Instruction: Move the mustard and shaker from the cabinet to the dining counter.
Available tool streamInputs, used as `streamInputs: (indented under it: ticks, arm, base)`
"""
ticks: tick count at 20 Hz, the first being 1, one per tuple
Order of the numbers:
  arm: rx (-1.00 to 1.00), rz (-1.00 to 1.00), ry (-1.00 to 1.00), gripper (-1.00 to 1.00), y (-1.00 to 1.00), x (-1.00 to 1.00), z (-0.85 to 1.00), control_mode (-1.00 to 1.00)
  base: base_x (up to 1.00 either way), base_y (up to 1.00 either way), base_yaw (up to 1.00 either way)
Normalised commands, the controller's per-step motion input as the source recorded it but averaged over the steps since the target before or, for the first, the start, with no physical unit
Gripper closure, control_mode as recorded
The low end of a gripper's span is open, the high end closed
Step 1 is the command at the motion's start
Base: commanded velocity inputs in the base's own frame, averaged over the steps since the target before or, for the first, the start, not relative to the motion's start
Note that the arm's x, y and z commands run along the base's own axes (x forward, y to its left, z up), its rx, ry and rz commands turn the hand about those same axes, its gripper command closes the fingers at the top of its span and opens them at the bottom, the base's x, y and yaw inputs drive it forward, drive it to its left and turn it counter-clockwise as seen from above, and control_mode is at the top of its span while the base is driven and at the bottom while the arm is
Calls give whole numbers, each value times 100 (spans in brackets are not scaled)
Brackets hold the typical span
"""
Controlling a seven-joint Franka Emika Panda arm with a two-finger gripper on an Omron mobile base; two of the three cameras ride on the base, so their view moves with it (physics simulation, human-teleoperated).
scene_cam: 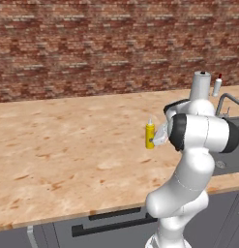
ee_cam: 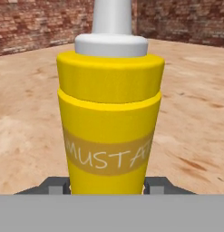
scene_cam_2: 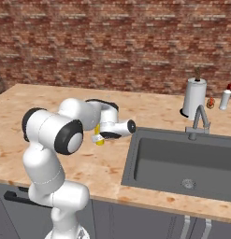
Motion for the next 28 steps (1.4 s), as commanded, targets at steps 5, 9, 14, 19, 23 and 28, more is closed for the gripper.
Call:
streamInputs:
  ticks: [5,9,14,19,23,28]
  arm:
    - [0,0,0,100,0,0,-15,-100]
    - [0,0,0,100,0,0,-20,-100]
    - [0,0,0,100,0,0,-18,-100]
    - [0,0,0,100,0,0,-17,-100]
    - [0,0,0,100,0,0,-17,-100]
    - [0,0,0,-100,0,0,-2,-100]
  base:
    - [0,0,0]
    - [0,0,0]
    - [0,0,0]
    - [0,0,0]
    - [0,0,0]
    - [0,0,0]
